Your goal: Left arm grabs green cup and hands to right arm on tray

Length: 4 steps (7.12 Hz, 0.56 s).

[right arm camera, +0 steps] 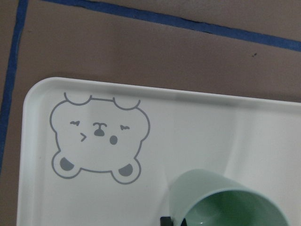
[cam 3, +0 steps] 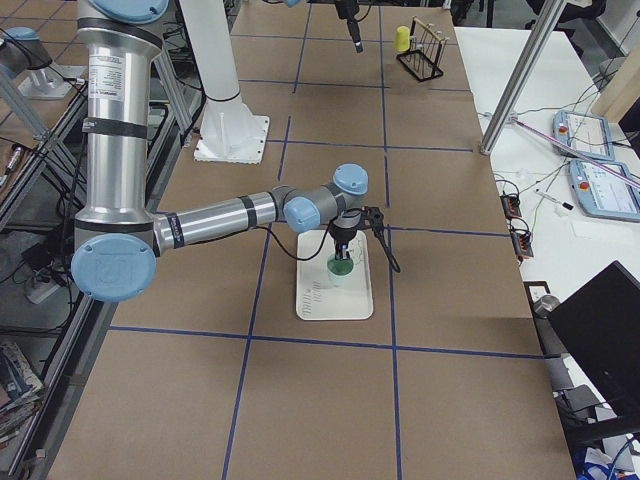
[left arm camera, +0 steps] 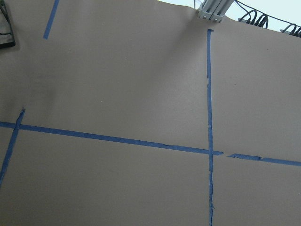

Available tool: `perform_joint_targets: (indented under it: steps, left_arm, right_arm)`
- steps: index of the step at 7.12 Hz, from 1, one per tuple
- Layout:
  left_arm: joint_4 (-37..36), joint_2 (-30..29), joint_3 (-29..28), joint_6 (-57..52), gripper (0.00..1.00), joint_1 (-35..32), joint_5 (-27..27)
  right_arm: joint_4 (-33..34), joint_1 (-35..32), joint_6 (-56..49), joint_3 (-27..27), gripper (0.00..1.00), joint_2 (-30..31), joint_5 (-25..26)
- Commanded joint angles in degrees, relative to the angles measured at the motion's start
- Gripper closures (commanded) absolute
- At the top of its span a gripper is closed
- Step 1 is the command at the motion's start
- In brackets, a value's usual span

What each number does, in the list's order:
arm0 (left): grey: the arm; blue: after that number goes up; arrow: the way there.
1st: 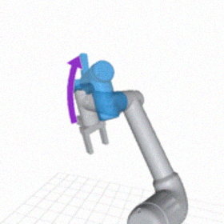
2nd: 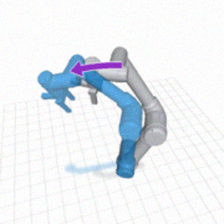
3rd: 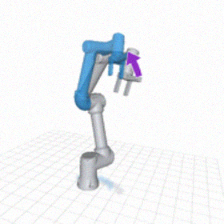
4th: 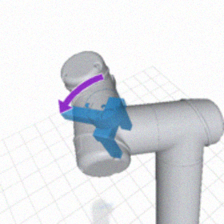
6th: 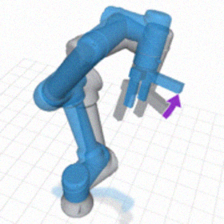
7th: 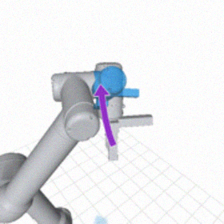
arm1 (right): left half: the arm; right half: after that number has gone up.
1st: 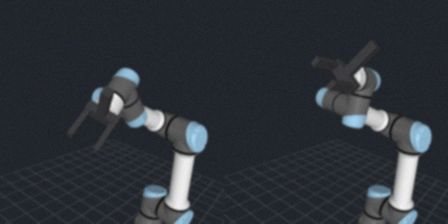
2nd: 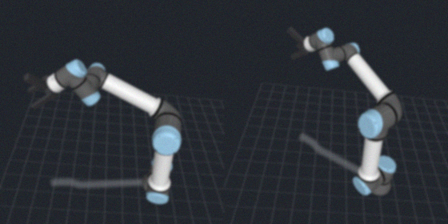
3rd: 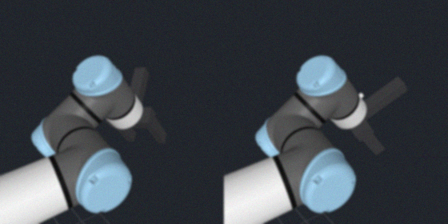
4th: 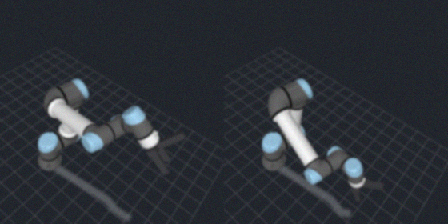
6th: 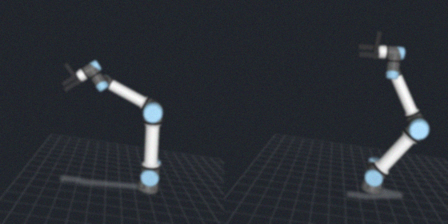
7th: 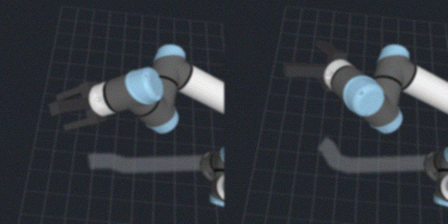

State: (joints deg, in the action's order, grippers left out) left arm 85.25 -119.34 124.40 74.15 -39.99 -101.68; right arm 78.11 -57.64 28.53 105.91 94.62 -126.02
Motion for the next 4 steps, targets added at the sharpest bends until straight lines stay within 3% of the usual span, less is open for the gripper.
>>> perform_joint_targets:
  steps: [1, 2, 4]
  left_arm:
    - [0.01, -0.01, 0.06, 0.03, 0.00, 0.09, -0.10]
    - [0.01, -0.01, -0.03, 0.03, 0.00, 0.09, -0.10]
    - [0.01, -0.01, 0.06, 0.03, 0.00, 0.09, -0.10]
  right_arm:
    - [-0.15, 1.04, -0.06, -0.18, 0.89, -0.05, 0.42]
    - [-0.15, 1.48, -0.06, -0.18, 0.82, 0.03, 0.86]
    - [-0.15, 2.27, -0.06, -0.27, 0.17, -0.23, 1.04]
